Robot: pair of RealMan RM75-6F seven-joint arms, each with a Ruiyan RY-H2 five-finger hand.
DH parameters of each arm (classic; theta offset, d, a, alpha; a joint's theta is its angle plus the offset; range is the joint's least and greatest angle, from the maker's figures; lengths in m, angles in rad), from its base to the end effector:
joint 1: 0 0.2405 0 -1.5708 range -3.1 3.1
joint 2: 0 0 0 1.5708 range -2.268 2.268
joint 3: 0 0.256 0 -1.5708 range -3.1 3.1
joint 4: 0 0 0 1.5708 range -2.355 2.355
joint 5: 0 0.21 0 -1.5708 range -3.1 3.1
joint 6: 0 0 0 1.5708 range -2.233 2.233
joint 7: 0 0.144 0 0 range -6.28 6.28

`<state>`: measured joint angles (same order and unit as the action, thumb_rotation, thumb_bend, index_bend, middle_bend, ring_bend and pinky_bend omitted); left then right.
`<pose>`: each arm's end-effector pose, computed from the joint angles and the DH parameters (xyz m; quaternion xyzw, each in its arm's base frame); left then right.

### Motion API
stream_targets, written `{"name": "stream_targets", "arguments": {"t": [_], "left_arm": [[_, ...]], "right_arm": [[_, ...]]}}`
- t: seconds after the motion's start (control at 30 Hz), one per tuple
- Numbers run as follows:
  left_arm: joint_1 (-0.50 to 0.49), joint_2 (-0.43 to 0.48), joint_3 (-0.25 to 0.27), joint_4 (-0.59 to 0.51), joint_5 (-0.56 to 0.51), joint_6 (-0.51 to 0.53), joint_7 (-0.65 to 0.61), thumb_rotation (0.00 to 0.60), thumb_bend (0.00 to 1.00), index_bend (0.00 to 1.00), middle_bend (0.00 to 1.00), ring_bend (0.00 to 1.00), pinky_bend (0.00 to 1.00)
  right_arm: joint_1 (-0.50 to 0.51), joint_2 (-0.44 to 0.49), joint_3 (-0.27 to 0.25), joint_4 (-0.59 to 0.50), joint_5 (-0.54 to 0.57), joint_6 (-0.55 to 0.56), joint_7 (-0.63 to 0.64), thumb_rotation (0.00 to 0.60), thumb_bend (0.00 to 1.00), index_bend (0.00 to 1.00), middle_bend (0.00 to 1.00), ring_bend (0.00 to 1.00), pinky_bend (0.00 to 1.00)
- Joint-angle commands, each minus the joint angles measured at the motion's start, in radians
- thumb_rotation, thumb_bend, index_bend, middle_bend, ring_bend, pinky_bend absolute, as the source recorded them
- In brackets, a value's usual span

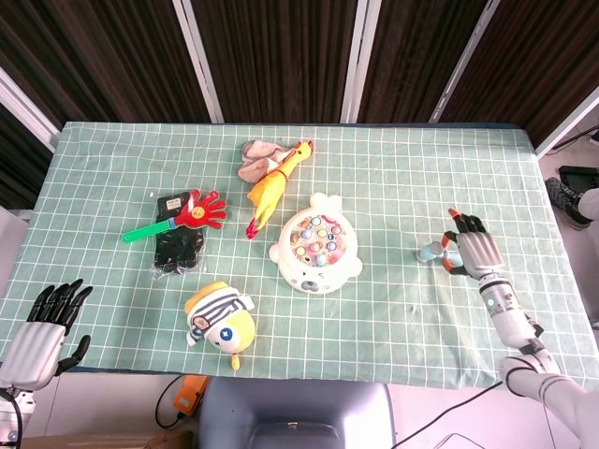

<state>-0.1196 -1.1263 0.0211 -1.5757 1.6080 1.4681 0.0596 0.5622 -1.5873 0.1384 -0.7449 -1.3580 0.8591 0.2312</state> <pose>-0.3044 0.1759 0.1422 -0.6645 -0.3496 -0.3645 0.5508 -0.3463 -0.3738 0.0597 0.6637 -0.4175 0.2861 0.5508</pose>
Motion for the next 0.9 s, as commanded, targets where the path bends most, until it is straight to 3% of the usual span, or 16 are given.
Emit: {"name": "stream_targets", "arguments": {"t": [0.03,0.9], "left_arm": [[0.000,0.001,0.000,0.000,0.000,0.000,-0.001,0.600,0.41,0.00,0.00,0.00,0.02],[0.001,0.004,0.002,0.003,0.002,0.003,-0.012,0.600,0.41,0.00,0.00,0.00,0.02]], "right_arm": [[0.003,-0.006,0.000,0.001,0.004,-0.005,-0.009,0.600,0.52,0.58,0.05,0.00,0.03],[0.014,-0.026,0.006,0.018,0.030,-0.023,-0.043,0.600,0.55,0.62,0.07,0.00,0.05]]}}
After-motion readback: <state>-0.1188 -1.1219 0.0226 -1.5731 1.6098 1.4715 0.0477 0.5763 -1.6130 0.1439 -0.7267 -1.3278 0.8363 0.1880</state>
